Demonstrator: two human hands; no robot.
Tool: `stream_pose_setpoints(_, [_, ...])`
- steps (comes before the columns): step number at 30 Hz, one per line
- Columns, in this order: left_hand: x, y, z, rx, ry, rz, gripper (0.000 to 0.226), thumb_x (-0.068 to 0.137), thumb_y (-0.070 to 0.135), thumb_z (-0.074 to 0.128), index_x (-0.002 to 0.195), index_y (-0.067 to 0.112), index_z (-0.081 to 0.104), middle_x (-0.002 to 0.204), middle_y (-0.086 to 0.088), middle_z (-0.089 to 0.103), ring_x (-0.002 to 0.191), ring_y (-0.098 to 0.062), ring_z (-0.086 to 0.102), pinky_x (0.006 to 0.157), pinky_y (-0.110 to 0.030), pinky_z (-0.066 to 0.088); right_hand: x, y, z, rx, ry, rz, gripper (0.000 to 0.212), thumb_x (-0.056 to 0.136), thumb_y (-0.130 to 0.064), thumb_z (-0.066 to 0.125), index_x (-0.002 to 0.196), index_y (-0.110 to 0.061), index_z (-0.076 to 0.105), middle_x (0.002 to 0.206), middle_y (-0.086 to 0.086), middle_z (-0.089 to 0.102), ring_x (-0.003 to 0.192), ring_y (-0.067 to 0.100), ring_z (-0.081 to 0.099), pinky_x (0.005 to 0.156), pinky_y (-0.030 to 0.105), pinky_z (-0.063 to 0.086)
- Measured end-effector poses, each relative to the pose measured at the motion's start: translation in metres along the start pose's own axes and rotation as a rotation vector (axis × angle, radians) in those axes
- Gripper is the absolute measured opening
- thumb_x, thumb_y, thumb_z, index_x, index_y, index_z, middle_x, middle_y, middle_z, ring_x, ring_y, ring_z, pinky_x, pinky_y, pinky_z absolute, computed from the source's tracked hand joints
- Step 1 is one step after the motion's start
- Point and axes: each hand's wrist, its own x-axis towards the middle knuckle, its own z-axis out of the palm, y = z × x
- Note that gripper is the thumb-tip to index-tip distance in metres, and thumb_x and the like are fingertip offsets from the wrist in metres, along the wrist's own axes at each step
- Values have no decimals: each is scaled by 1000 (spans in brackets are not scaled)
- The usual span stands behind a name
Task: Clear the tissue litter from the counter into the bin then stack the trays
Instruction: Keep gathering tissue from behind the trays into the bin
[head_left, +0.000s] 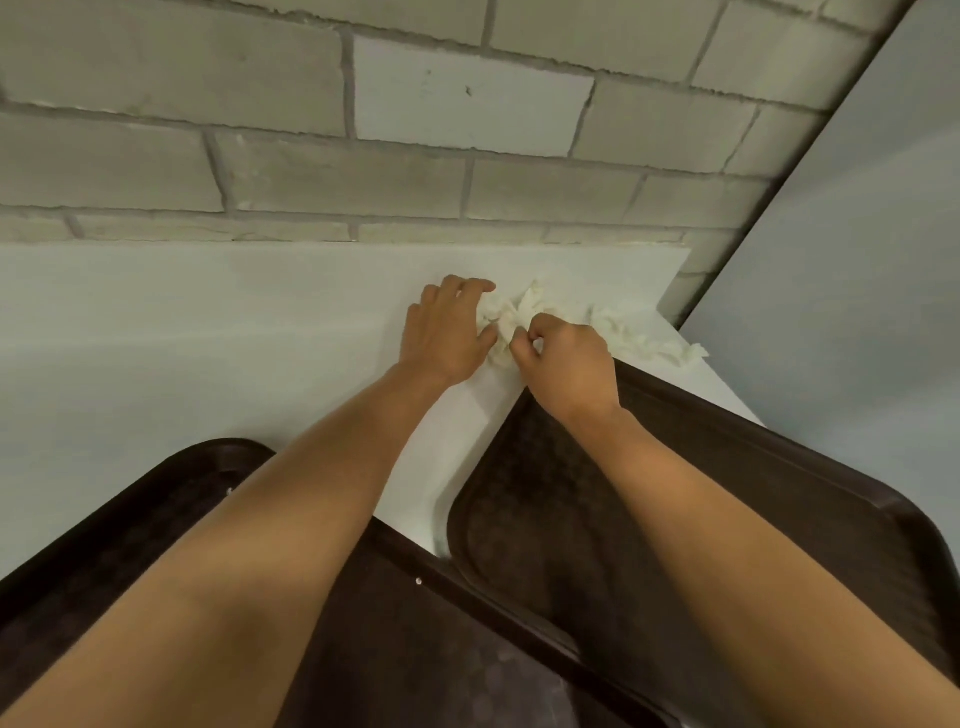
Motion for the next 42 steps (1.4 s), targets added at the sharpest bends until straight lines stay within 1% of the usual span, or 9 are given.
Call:
stream_pose_setpoints(4, [11,-1,18,125,-29,49,42,94,40,45,134,29,43,137,-3,44,123,-25,42,97,-40,35,-4,10,0,-14,-26,-10,31,95,-32,43,81,-9,58,65,4,52,62,26,52,59,31,44])
stream_pose_setpoints(8, [11,-5,32,212,-108,21,40,97,44,36,133,28,44,134,-4,47,120,-26,43,96,-43,33,-7,20,2,13,-34,5,37,94,-31,44,60,-18,35,54,-3,39,60,24,47,56,30,40])
stream_pose_setpoints(11, [8,-9,38,247,-108,-51,41,98,45,32,128,21,47,129,-8,46,116,-29,41,92,-44,34,-8,23,2,37,-44,25,43,94,-30,44,55,-24,27,52,-5,38,58,22,45,56,29,37])
stream_pose_setpoints(17, [14,-7,39,155,-131,-75,42,101,37,27,114,4,51,119,-16,53,110,-31,44,91,-39,39,-11,28,5,73,-59,64,42,93,-29,45,55,-24,27,52,-6,38,52,18,39,55,26,32])
stream_pose_setpoints(21, [11,-8,35,42,-106,-125,47,102,37,24,103,1,55,102,-16,58,96,-30,54,79,-36,41,-13,28,5,58,-64,68,43,93,-29,45,55,-25,27,52,-7,36,47,11,34,47,25,27])
stream_pose_setpoints(29, [2,-5,14,-199,102,-192,49,102,38,25,69,7,44,57,2,40,60,-18,45,62,-30,34,-18,20,3,72,-63,59,42,93,-29,45,55,-25,28,53,-6,38,59,23,43,56,27,31])
stream_pose_setpoints(33, [-9,-2,-1,-258,141,-223,51,101,36,31,55,16,33,52,2,39,49,-11,37,60,-28,32,-24,11,-1,97,-55,35,32,93,-28,46,65,-14,43,53,-7,39,59,23,44,57,27,33])
stream_pose_setpoints(39, [-31,5,-33,-330,201,-308,51,95,18,43,47,15,28,45,2,31,42,-13,29,45,-18,29,-34,-2,-15,144,-38,16,36,93,-27,47,60,-17,37,52,-7,37,59,22,42,57,27,33])
stream_pose_setpoints(42, [-46,11,-50,-366,192,-355,51,91,14,45,44,12,25,44,-1,27,42,-15,25,41,-15,26,-44,-9,-24,160,-23,-5,28,92,-27,48,68,-12,44,53,-4,40,60,23,45,58,27,35])
